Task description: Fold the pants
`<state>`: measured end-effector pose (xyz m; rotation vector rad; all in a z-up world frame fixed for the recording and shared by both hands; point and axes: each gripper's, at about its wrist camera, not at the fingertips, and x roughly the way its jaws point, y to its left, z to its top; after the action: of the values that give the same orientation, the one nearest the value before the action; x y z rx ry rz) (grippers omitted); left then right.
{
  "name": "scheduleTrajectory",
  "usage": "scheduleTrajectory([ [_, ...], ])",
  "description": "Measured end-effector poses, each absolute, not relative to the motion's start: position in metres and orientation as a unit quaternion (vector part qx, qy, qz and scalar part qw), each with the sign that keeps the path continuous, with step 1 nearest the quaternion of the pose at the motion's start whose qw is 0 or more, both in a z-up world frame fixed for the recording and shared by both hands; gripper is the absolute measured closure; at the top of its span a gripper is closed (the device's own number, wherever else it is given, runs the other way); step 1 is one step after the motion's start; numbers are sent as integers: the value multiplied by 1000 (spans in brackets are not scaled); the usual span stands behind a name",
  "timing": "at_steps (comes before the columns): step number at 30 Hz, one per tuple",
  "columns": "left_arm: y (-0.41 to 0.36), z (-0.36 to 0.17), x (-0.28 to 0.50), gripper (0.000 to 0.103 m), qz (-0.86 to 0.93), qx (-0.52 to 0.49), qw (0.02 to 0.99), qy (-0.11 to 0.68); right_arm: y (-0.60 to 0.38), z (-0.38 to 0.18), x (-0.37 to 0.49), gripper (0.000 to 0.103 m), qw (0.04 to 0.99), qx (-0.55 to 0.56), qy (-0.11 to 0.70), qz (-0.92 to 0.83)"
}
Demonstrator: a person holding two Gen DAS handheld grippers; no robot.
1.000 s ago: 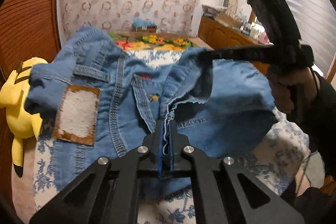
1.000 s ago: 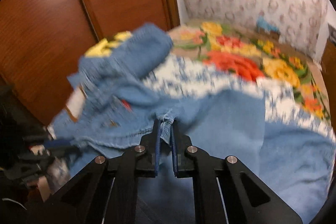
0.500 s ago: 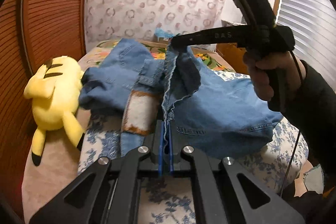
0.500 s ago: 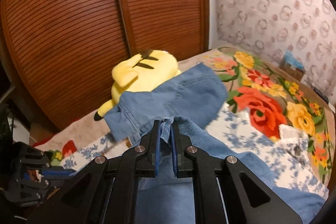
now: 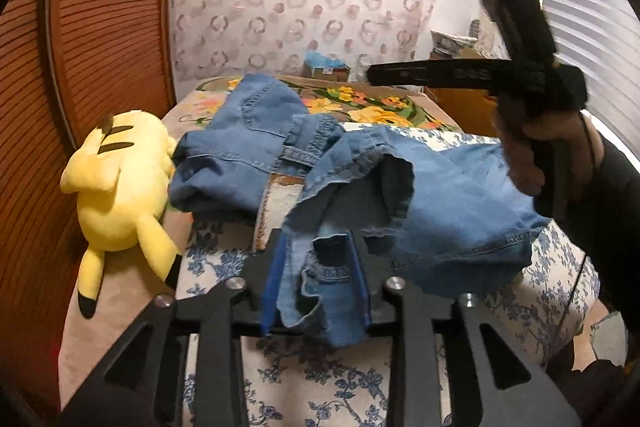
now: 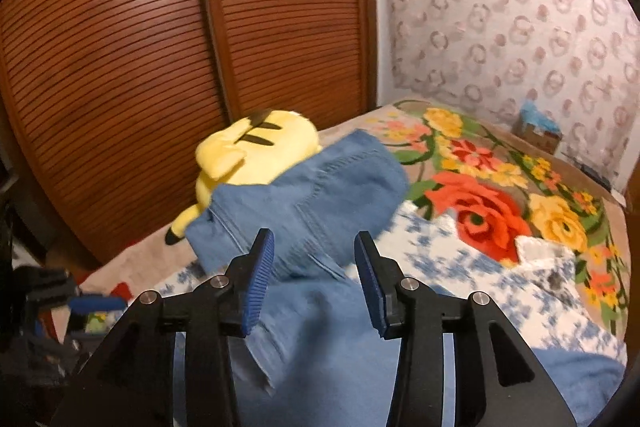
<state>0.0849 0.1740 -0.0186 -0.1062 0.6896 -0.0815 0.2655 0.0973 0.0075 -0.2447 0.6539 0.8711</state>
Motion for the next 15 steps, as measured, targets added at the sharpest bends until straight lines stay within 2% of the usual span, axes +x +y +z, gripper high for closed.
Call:
scheduleTrajectory([
  [7,148,-27,113,71,-68,-47,932,353,15,-3,257,59,870,-97,316,367],
  [15,111,-30,142,71,-93,-28,926,365,-78,-42,242,59,892,-101,342,279],
])
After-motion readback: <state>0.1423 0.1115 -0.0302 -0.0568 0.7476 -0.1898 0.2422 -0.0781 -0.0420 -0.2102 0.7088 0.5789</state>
